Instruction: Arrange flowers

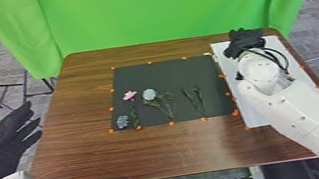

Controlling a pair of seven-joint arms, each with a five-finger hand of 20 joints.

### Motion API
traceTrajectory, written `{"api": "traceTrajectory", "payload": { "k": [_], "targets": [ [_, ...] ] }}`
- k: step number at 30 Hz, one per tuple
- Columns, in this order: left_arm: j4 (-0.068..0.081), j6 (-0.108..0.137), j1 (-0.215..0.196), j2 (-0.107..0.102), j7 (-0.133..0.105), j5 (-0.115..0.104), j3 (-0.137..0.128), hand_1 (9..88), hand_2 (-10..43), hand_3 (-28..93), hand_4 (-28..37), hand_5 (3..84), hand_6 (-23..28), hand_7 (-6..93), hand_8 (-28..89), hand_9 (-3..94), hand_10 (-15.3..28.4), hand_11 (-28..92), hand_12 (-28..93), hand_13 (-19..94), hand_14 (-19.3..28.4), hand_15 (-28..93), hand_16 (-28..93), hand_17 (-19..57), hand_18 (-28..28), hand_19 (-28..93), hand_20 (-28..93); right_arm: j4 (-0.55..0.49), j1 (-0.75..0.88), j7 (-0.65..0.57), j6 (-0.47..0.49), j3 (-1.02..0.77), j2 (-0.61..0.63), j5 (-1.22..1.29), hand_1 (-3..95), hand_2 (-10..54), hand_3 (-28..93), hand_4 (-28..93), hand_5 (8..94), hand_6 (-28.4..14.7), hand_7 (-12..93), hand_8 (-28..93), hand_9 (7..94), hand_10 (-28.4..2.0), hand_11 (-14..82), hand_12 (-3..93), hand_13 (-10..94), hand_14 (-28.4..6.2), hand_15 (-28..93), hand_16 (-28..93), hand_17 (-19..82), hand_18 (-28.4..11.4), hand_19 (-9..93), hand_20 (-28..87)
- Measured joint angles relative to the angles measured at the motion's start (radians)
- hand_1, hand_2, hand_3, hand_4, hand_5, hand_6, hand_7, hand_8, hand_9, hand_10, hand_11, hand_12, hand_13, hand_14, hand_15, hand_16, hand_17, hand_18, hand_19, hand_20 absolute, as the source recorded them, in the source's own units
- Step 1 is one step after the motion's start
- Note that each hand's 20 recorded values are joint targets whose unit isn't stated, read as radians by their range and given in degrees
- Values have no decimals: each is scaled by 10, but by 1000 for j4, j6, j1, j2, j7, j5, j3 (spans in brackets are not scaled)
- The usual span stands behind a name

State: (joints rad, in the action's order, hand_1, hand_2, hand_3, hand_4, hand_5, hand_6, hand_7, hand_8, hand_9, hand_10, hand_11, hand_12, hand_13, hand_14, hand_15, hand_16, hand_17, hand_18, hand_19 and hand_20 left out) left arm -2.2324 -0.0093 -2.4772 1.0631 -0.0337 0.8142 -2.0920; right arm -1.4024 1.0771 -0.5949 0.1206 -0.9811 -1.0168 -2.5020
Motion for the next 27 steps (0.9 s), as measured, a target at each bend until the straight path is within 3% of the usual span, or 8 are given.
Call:
{"api": "traceTrajectory", "payload": {
  "k": [5,10,24,27],
  "targets": [
    [0,1,0,0,-2,0,0,211,1,702,-283,210,9,212,-105,169,88,118,198,138,109,148,79,-112,183,370,95,5,47,-17,-50,-66,46,-2,325,-95,865,-277,395,-48,338,-158,430,-139,267,227,538,-104,282,173,237,-213,593,225],
    [0,1,-1,0,-2,0,-5,211,1,702,-283,211,8,213,-106,170,89,118,196,139,109,148,79,-111,183,370,95,-3,93,-20,-41,-91,79,-5,331,-95,863,-281,445,-32,357,-170,492,-125,308,225,586,-89,328,175,227,-199,621,245],
    [1,0,-2,-1,-1,0,-7,211,1,702,-283,211,8,211,-106,172,89,120,194,140,109,149,79,-110,183,371,94,-13,160,-12,-19,-112,91,-5,332,-95,856,-283,462,-24,372,-179,507,-118,317,224,599,-78,343,172,226,-189,636,267],
    [1,0,-1,-2,-1,0,-7,212,2,702,-283,211,8,213,-105,172,89,120,194,140,108,149,79,-110,183,371,95,-10,166,5,-21,-113,91,-3,350,-95,859,-282,479,-11,376,-184,536,-98,350,231,614,-63,372,183,221,-180,665,288]
  ]
}}
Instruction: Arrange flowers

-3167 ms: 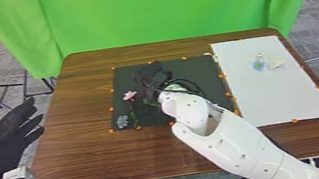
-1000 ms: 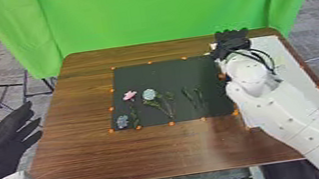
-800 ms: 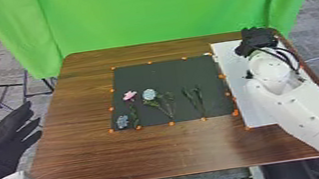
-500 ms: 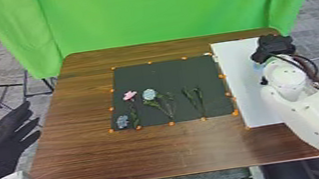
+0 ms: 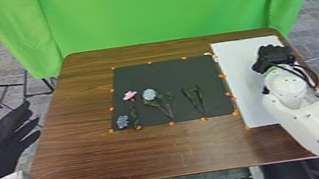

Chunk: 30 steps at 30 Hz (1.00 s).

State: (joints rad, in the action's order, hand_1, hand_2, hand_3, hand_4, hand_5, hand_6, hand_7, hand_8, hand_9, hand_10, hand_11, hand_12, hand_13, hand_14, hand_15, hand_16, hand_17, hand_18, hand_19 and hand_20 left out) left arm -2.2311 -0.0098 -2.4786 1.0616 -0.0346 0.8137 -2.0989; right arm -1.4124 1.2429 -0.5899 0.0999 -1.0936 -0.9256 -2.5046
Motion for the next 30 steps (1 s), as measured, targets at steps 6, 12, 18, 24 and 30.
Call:
{"api": "traceTrajectory", "payload": {
  "k": [6,12,18,24,30],
  "targets": [
    [0,0,3,-3,0,0,0,213,3,700,-283,211,8,214,-106,173,89,120,194,140,109,149,79,-110,183,371,94,17,5,40,-39,4,0,-10,455,-91,787,-282,585,19,499,-40,729,-63,237,459,716,-21,437,319,251,-176,715,354],
    [0,0,3,-3,0,0,1,213,3,702,-283,211,8,213,-106,173,89,120,194,140,108,151,79,-110,183,371,94,30,9,68,-120,17,0,-31,500,-89,791,-282,657,34,534,3,805,-55,267,532,769,-25,533,327,283,-179,756,386],
    [0,0,3,-2,0,0,1,213,3,702,-283,211,8,212,-105,173,89,121,194,140,109,151,78,-110,183,372,94,11,18,87,-125,11,0,-29,499,-94,801,-283,670,34,529,8,810,-55,270,536,769,-25,545,326,302,-173,762,393],
    [0,0,2,0,0,0,0,213,3,702,-283,211,8,213,-106,174,90,120,193,140,109,151,78,-110,183,372,94,-94,34,103,-128,2,-1,-17,495,-95,809,-283,668,31,527,13,810,-61,265,538,764,-24,548,335,299,-173,762,399],
    [0,1,3,0,0,0,1,212,3,702,-283,211,9,214,-106,173,90,121,194,140,109,152,78,-111,183,371,94,-220,30,142,-135,15,-21,4,493,-95,813,-283,668,30,524,14,815,-66,257,530,767,-28,566,331,302,-170,765,404]
  ]
}}
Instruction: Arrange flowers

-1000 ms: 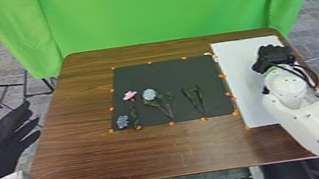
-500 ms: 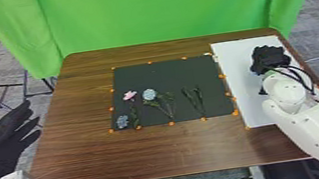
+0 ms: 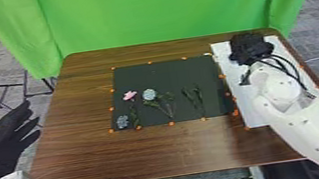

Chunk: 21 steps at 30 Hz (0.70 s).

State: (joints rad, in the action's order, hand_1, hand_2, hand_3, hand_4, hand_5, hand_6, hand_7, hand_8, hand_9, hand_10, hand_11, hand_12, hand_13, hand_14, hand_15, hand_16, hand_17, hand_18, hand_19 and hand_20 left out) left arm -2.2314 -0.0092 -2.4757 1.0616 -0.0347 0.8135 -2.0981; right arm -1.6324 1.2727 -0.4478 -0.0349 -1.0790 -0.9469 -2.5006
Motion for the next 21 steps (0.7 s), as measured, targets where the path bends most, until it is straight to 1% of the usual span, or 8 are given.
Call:
{"api": "traceTrajectory", "payload": {
  "k": [4,8,14,21],
  "targets": [
    [0,0,0,0,1,0,0,212,3,702,-283,211,9,213,-107,174,90,121,194,140,109,152,77,-111,183,371,94,-56,-9,49,11,14,-30,46,492,-95,816,-283,670,27,522,14,815,-67,256,531,763,-32,576,327,300,-173,766,407],
    [0,0,0,0,2,0,0,213,4,701,-283,211,8,212,-106,174,89,121,193,140,109,153,77,-111,183,370,94,-79,-24,95,36,52,-65,48,489,-95,820,-283,669,27,523,17,813,-66,256,533,758,-34,582,325,295,-174,765,409],
    [0,0,1,-1,3,0,1,213,4,700,-283,211,9,213,-106,174,89,121,193,140,109,153,76,-111,183,370,95,-75,-55,125,96,135,-116,48,488,-95,822,-283,670,26,522,14,811,-65,257,535,752,-36,589,324,290,-175,763,412],
    [1,0,7,-1,7,0,6,213,3,702,-283,211,8,213,-106,174,90,121,192,140,109,154,76,-111,183,371,94,-21,-93,143,119,209,-186,31,488,-95,820,-283,668,24,524,9,806,-62,257,536,741,-36,590,327,283,-175,759,411]
  ]
}}
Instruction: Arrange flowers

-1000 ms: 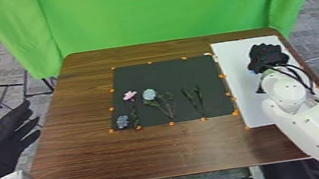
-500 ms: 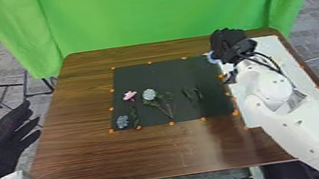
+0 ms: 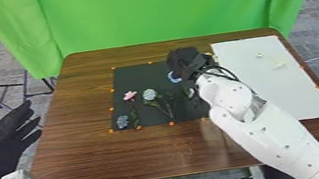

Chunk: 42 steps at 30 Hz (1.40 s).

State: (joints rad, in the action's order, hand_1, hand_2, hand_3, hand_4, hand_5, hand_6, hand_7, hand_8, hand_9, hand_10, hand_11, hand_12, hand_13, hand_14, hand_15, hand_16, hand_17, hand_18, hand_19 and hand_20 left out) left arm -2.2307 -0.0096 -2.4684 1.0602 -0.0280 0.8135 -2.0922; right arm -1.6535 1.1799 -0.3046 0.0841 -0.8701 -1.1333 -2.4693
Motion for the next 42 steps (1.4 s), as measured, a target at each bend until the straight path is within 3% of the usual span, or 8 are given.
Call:
{"api": "traceTrajectory", "payload": {
  "k": [28,31,42],
  "targets": [
    [6,-2,13,-16,9,-1,6,213,4,702,-283,211,8,213,-106,174,90,122,193,140,110,155,76,-111,184,371,94,109,-25,9,17,105,-60,-114,449,-95,801,-283,635,24,503,-12,768,-64,234,520,706,-41,600,314,257,-176,743,420],
    [6,-2,14,-16,9,-1,6,213,4,702,-283,211,8,212,-106,174,90,122,192,141,110,155,76,-111,183,371,94,109,-25,8,14,104,-62,-114,424,-95,793,-283,630,19,489,-22,745,-70,263,476,693,-48,626,258,251,-178,738,428],
    [6,-2,14,-17,10,-1,6,213,5,701,-283,211,8,214,-107,174,90,122,193,141,110,155,75,-111,183,371,94,108,-25,14,11,82,-68,-116,339,-93,824,-283,602,17,391,-37,672,-91,378,306,666,-57,632,248,231,-186,728,438]
  ]
}}
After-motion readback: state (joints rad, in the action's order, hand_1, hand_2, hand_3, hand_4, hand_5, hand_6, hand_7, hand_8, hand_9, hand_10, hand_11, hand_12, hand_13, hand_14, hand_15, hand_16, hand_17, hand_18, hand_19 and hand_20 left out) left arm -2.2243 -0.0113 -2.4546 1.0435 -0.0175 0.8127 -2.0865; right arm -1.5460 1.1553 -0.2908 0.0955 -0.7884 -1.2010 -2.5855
